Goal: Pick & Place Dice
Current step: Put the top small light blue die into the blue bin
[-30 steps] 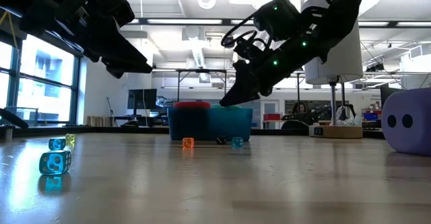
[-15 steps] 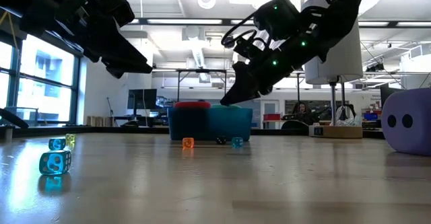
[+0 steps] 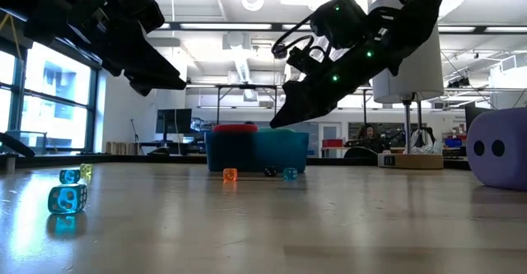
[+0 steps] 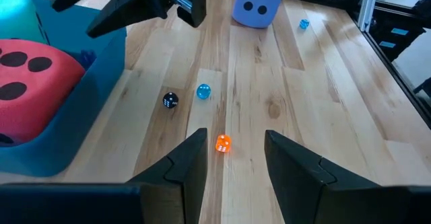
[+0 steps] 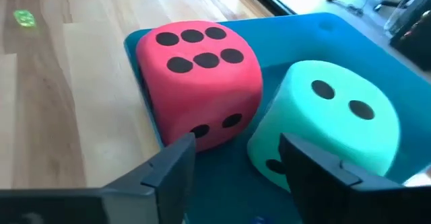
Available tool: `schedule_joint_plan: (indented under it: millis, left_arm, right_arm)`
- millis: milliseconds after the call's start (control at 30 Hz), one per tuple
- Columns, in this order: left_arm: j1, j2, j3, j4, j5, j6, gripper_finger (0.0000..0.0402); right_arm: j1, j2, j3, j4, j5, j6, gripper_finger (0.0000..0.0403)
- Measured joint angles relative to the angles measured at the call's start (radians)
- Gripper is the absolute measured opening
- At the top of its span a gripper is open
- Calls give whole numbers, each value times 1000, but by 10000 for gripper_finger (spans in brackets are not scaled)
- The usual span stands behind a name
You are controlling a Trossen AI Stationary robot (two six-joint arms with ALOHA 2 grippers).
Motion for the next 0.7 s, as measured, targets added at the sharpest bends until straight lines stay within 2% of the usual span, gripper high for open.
schedule_joint_plan:
  millis: [167,333,500,700]
  left_arm:
    - [0,0,0,0,0,0,142]
    - [0,0,0,0,0,0,142]
    - [0,0,0,-1,0,1,142]
    - [0,0,0,-1,0,1,142]
  right_arm:
    - [47,-30,-1,23,17,-94,237]
    - [141,-57,-1,42,4,-136,234]
    - [225,-55,-1,-46,-73,-56,221]
    - [266,-42,-1,-220,-60,66,203]
